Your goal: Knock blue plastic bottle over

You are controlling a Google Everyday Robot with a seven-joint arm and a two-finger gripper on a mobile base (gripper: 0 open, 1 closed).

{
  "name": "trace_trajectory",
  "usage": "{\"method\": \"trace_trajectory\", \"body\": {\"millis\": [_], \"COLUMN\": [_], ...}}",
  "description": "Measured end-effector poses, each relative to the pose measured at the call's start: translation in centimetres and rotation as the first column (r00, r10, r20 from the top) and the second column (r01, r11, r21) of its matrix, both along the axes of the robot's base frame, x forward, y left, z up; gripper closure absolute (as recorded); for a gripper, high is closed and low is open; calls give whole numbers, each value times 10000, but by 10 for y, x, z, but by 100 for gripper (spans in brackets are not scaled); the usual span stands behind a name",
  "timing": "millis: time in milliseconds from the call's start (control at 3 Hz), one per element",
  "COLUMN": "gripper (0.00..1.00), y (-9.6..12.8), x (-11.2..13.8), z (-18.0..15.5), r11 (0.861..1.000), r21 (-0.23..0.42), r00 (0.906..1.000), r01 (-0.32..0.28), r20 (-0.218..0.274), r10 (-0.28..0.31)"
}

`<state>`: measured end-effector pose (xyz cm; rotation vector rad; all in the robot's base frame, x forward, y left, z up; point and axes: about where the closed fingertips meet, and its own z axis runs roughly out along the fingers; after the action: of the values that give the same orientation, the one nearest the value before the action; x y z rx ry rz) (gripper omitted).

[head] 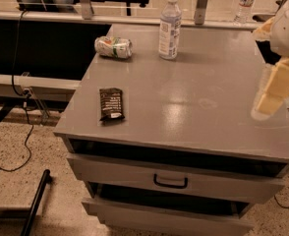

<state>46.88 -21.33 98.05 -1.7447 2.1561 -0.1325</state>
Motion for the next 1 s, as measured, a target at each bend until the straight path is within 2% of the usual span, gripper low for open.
{"method": "trace_trajectory", "body": {"millis": [333,667,1000], "gripper": [0,0,0], "y": [6,23,44], "x": [46,105,171], "z": [4,5,2], "r11": [9990,9963,9843], "r21": [-191,490,1610], "r00": [9981,9934,9885], "r01": [-407,-707,-724], "r20": [449,934,1433], "r10": [415,659,493]}}
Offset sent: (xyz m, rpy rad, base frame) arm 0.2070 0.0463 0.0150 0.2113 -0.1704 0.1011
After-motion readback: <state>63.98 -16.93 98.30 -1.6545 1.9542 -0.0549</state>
